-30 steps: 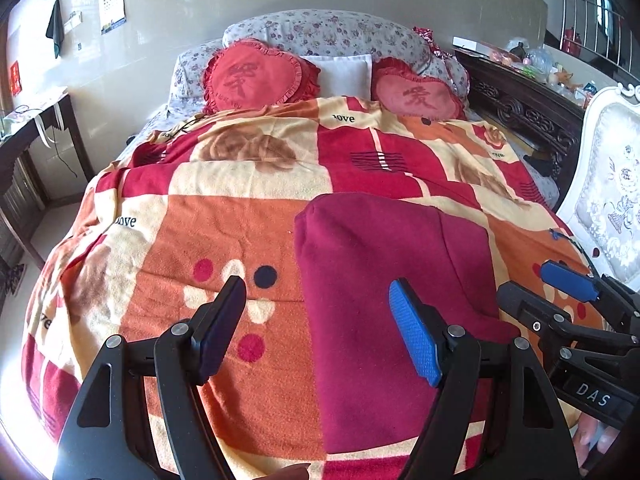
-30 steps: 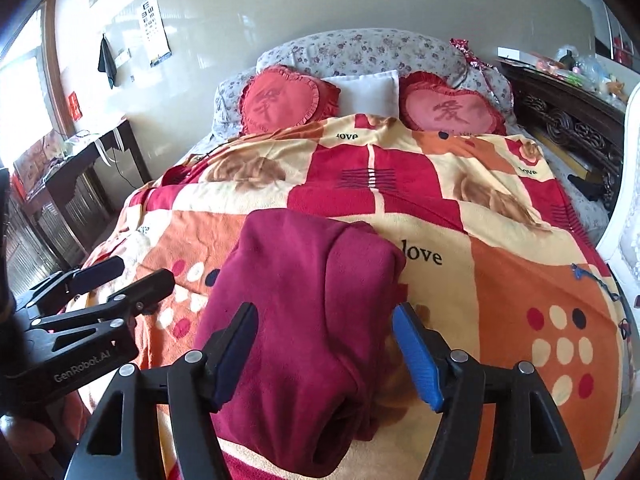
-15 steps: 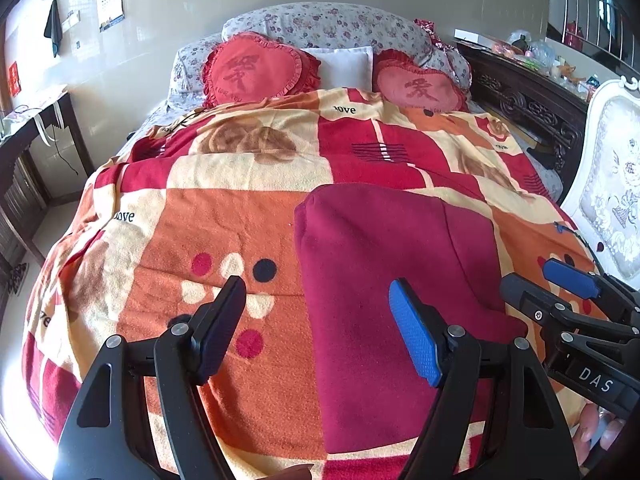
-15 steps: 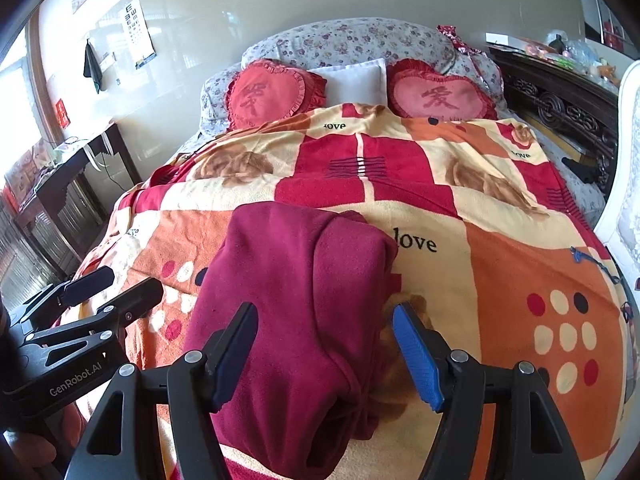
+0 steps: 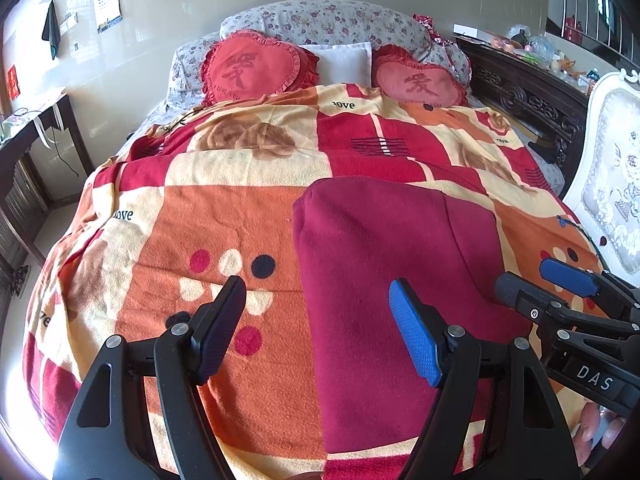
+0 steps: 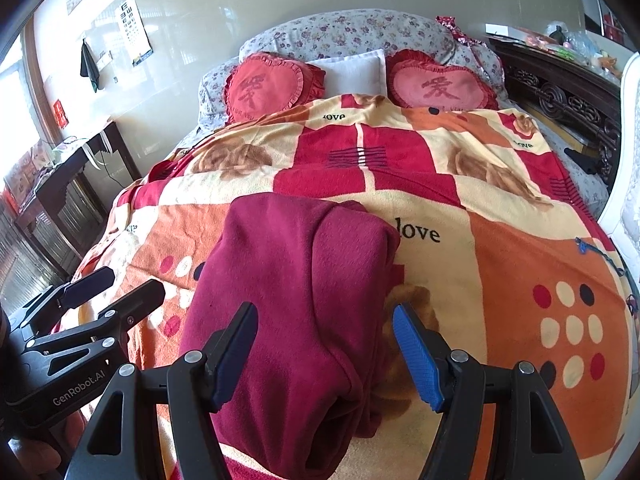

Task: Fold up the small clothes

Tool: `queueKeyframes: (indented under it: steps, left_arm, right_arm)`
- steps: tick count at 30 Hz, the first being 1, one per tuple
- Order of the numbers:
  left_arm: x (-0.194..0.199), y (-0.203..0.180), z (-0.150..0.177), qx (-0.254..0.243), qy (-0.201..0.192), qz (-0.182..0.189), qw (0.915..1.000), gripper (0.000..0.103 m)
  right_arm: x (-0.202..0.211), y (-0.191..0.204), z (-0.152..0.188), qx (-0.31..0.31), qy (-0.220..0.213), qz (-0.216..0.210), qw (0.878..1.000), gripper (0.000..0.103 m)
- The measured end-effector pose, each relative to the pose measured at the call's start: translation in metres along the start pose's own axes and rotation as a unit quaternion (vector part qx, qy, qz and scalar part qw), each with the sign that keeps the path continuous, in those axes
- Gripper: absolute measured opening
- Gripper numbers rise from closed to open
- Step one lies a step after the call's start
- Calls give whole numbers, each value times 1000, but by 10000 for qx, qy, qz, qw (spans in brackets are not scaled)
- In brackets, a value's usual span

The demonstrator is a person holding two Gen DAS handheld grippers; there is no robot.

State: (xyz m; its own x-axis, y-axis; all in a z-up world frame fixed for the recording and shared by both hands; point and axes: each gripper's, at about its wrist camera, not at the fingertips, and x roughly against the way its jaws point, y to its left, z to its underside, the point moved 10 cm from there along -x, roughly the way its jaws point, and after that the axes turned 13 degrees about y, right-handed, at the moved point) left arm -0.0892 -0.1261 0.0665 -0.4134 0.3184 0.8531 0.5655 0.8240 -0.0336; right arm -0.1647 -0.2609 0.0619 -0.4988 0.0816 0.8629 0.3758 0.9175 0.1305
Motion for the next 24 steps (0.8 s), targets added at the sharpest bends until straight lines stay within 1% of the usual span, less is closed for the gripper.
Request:
queueKeyframes:
  steps: [19, 24]
  left_arm:
    - [-9, -1, 2, -50, 69, 31, 10000, 75]
    - [-11, 0, 0, -80, 53, -11, 10000, 75]
  right_arm:
    - [-7, -2, 2, -34, 112, -2, 9999, 68]
    - [-11, -2, 3, -33, 164, -16, 9999, 68]
